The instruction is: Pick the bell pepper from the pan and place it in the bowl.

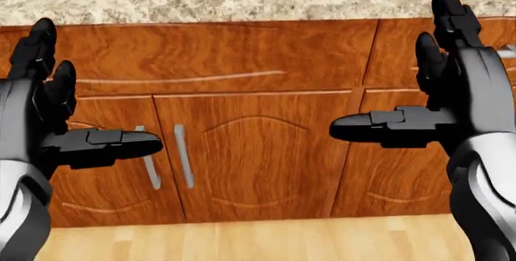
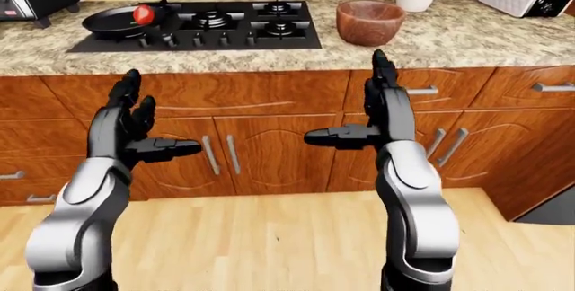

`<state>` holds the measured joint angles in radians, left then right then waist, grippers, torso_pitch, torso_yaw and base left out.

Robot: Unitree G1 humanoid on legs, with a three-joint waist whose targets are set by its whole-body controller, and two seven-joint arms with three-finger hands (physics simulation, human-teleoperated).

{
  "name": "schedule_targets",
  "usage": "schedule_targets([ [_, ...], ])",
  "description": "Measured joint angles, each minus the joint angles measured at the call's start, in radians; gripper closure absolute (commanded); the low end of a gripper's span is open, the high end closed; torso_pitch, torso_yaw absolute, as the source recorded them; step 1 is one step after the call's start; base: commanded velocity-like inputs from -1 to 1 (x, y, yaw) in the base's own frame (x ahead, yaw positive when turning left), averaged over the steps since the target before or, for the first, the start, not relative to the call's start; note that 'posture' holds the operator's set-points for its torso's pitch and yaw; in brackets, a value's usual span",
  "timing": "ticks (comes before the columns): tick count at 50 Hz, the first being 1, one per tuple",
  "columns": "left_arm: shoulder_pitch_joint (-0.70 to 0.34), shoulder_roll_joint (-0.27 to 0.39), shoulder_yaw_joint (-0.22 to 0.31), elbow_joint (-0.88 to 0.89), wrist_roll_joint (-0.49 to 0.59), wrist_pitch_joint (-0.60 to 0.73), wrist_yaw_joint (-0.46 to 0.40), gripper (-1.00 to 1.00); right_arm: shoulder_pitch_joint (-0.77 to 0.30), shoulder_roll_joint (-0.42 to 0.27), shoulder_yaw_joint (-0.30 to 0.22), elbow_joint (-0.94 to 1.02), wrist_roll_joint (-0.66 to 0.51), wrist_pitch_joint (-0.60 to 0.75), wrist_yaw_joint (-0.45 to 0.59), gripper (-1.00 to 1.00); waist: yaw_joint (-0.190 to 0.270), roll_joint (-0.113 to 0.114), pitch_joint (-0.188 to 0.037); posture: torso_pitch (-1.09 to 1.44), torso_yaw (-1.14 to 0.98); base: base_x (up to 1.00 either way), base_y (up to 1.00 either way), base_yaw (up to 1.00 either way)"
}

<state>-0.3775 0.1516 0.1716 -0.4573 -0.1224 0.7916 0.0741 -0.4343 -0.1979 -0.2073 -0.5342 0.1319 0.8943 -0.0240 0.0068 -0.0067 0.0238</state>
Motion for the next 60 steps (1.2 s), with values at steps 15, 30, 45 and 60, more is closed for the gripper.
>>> schedule_targets([
  [15,-0.128,0.063,0.029,-0.054,-0.07,0.163,0.031,-1.0,-0.103,-0.073,-0.049,-0.023,0.095,0.107,-0.06,-1.0,-0.014,0.022,0.017,0.0,0.0,0.14,0.0,0.0],
  [30,-0.126,0.085,0.059,-0.053,-0.092,0.154,0.059,-1.0,-0.126,-0.081,-0.023,-0.019,0.117,0.106,-0.072,-1.0,0.009,-0.038,0.004,0.0,0.0,0.13,0.01,0.0],
  [45,-0.119,0.08,0.047,-0.051,-0.11,0.143,0.064,-1.0,-0.118,-0.083,-0.035,0.008,0.106,0.096,-0.077,-1.0,-0.021,0.085,0.004,0.0,0.0,0.08,0.16,0.0],
  [60,-0.114,0.082,0.039,-0.019,-0.121,0.151,0.066,-1.0,-0.109,-0.081,-0.042,0.012,0.109,0.113,-0.085,-1.0,-0.022,-0.049,-0.001,0.0,0.0,0.06,0.34,0.0],
])
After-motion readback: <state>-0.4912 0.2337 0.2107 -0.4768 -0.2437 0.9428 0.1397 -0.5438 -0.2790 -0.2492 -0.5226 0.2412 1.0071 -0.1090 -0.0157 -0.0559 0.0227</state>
